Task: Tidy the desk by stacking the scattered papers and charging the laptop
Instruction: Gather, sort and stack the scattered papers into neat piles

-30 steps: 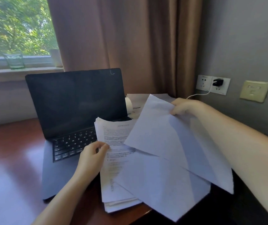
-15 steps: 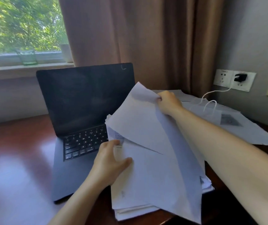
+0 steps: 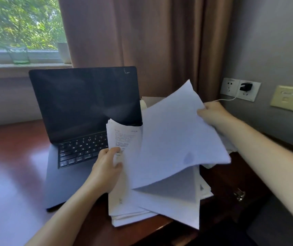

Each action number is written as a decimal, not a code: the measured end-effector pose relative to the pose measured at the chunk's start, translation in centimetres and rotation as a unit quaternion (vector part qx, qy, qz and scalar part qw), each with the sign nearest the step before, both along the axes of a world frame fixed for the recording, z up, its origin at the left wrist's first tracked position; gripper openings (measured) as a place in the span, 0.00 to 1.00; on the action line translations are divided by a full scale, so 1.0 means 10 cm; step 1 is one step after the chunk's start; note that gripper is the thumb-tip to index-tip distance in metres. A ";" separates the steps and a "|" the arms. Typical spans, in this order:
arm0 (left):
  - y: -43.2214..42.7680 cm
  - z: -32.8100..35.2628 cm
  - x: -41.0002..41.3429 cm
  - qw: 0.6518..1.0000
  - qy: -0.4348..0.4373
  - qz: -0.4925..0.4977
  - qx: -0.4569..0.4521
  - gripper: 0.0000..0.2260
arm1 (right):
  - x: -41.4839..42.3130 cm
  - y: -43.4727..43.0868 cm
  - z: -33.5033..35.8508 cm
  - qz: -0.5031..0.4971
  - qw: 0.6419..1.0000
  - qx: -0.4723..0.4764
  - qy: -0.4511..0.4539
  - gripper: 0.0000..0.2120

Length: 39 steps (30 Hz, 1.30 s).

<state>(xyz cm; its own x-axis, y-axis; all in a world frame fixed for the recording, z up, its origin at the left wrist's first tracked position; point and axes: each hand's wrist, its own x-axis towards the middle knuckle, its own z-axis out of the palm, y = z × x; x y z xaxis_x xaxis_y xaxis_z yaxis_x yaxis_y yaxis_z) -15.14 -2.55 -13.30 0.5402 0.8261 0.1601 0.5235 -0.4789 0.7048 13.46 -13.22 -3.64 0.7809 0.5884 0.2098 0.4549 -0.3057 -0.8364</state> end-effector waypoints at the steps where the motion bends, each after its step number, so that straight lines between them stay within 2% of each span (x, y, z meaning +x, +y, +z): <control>1: 0.02 0.01 0.00 1.000 -0.005 0.001 -0.002 0.20 | -0.08 -0.10 -0.11 0.002 1.000 0.011 0.017 0.11; 4: 0.03 0.05 0.02 0.999 -0.041 0.017 -0.013 0.16 | -0.34 -0.31 -0.44 0.006 0.998 0.046 0.035 0.12; 7: -0.01 0.06 0.01 0.997 -0.070 0.011 -0.019 0.11 | -0.54 -0.40 -0.71 -0.004 0.998 0.070 0.008 0.15; 9: -0.01 0.03 0.00 0.999 -0.049 0.000 -0.002 0.13 | -0.62 -0.42 -0.81 -0.016 0.996 0.084 -0.006 0.16; 11: 0.01 0.01 -0.01 1.000 -0.024 0.007 0.012 0.18 | -0.66 -0.43 -0.86 -0.034 0.995 0.094 -0.015 0.16; 18: 0.00 0.00 -0.01 0.999 0.005 0.004 0.035 0.22 | -0.57 -0.31 -1.01 -0.039 0.998 0.030 -0.045 0.21; 21: 0.02 -0.02 -0.01 0.999 0.004 0.000 0.037 0.23 | -0.56 -0.27 -0.97 -0.008 0.999 -0.015 -0.032 0.22; 24: 0.01 -0.02 -0.02 0.999 0.008 -0.006 0.044 0.22 | -0.51 -0.26 -0.94 0.010 1.000 -0.012 -0.018 0.23; 26: 0.01 -0.02 -0.03 0.999 0.011 -0.009 0.046 0.22 | -0.50 -0.30 -0.93 0.015 1.000 0.007 0.011 0.23; 27: 0.01 -0.03 -0.03 0.999 0.010 -0.011 0.046 0.22 | -0.51 -0.33 -0.93 0.027 0.998 0.030 0.054 0.21; 29: 0.02 -0.03 -0.03 0.999 0.011 -0.012 0.047 0.22 | -0.53 -0.38 -0.92 0.061 0.979 0.105 0.163 0.18; 31: 0.01 -0.03 -0.03 0.999 0.012 -0.010 0.047 0.22 | -0.55 -0.38 -0.90 0.047 0.960 0.171 0.217 0.16; 33: 0.00 -0.03 -0.04 0.999 0.014 -0.008 0.039 0.22 | -0.53 -0.37 -0.90 0.027 0.961 0.178 0.211 0.17; 35: -0.02 -0.01 -0.04 0.999 0.013 -0.009 0.032 0.22 | -0.57 -0.36 -0.89 0.045 0.974 0.126 0.184 0.11; 39: -0.03 0.01 -0.03 1.000 0.008 0.000 0.020 0.27 | -0.53 -0.34 -0.87 0.071 0.996 0.011 0.048 0.08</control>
